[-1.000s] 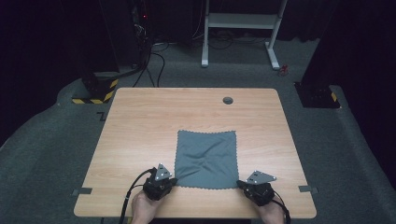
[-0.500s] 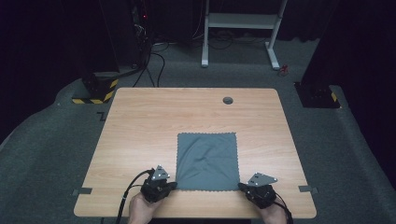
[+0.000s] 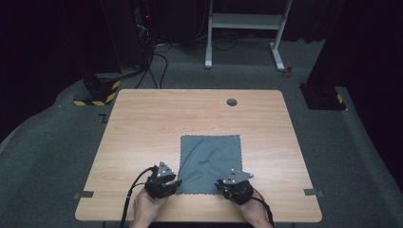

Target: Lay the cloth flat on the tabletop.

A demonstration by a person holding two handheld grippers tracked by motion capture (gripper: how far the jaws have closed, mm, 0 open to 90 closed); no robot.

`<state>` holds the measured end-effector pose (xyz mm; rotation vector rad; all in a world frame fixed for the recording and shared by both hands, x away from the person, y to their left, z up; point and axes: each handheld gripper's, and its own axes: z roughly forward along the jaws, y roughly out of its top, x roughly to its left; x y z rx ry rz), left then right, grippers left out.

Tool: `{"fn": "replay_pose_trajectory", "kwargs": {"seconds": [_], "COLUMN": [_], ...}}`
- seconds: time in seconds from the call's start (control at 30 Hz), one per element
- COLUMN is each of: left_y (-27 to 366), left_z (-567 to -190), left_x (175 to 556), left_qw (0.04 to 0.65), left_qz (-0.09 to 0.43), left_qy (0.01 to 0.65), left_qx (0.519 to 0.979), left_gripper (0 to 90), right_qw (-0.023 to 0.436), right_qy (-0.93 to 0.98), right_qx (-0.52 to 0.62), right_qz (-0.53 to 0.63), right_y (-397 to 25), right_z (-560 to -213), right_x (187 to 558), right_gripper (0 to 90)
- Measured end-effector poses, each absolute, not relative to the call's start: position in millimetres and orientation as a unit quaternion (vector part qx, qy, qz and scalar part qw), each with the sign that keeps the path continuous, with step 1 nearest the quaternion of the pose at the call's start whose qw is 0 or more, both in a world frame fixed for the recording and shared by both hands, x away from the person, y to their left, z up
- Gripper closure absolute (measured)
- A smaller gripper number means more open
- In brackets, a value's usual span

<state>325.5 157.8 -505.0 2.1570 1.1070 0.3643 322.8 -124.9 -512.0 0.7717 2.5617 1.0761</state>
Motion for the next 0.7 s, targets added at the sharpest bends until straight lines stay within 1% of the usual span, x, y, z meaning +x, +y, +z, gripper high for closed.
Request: {"fn": "replay_pose_trajectory", "kwargs": {"seconds": [0.13, 0.27, 0.33, 0.43, 0.53, 0.63, 0.7], "left_y": [153, 152, 152, 149, 146, 144, 145], "left_z": [-505, -503, -502, -502, -505, -509, -509], "left_x": [341, 359, 370, 385, 398, 405, 407], "left_qw": [0.334, 0.332, 0.328, 0.325, 0.311, 0.287, 0.284], "left_qz": [0.156, 0.166, 0.171, 0.175, 0.181, 0.194, 0.195], "left_qy": [0.433, 0.444, 0.453, 0.459, 0.463, 0.461, 0.458], "left_qx": [0.823, 0.816, 0.811, 0.808, 0.810, 0.817, 0.819], "left_gripper": [59.0, 57.7, 57.4, 55.9, 54.8, 55.1, 54.9], "right_qw": [0.127, 0.102, 0.114, 0.118, 0.120, 0.120, 0.127], "right_qy": [0.891, 0.896, 0.899, 0.899, 0.899, 0.890, 0.886], "right_qx": [0.246, 0.246, 0.234, 0.232, 0.232, 0.246, 0.255], "right_qz": [0.361, 0.355, 0.352, 0.353, 0.352, 0.364, 0.366], "right_y": [-112, -117, -119, -120, -119, -122, -124], "right_z": [-519, -516, -516, -517, -516, -514, -512], "right_x": [326, 325, 319, 316, 318, 322, 326], "right_gripper": [83.4, 86.8, 87.4, 87.0, 75.2, 71.1, 68.0]}}
